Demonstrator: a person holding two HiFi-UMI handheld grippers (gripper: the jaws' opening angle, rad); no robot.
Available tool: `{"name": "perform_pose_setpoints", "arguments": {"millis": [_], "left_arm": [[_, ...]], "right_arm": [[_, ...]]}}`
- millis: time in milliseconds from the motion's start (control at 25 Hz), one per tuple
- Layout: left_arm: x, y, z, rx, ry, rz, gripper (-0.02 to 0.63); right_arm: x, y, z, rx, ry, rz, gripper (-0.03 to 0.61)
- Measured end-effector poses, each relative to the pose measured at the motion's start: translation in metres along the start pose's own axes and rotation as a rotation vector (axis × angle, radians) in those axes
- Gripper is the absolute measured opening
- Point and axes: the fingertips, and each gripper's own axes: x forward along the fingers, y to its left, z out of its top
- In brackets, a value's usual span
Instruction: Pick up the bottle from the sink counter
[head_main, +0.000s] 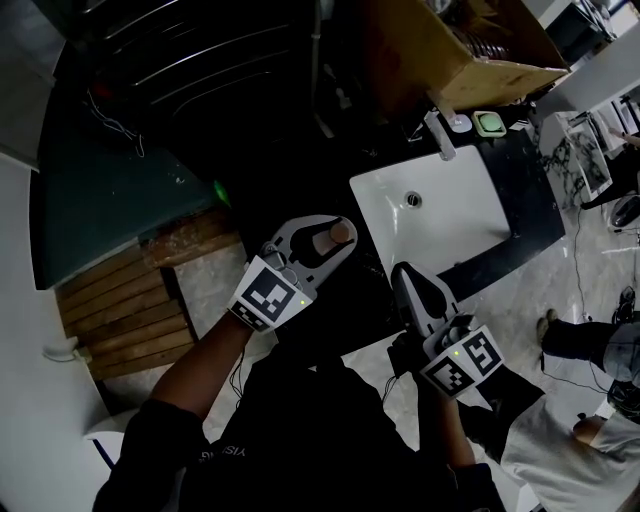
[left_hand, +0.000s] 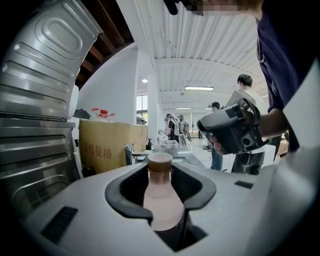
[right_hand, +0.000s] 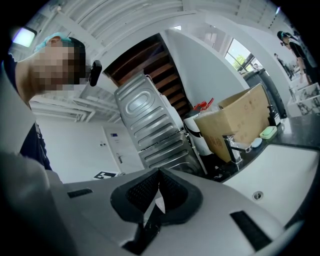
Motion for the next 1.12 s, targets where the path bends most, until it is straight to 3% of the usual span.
{"name": "perform_pose_setpoints", "arguments": {"millis": [1120], "left_arm": [[-0.039,-0.017,0.040,0.012,-0.046,0.028,0.143]], "right_arm": [[0.001,0.035,0.019,-0.071,-0.029,0.073,0.026]]}}
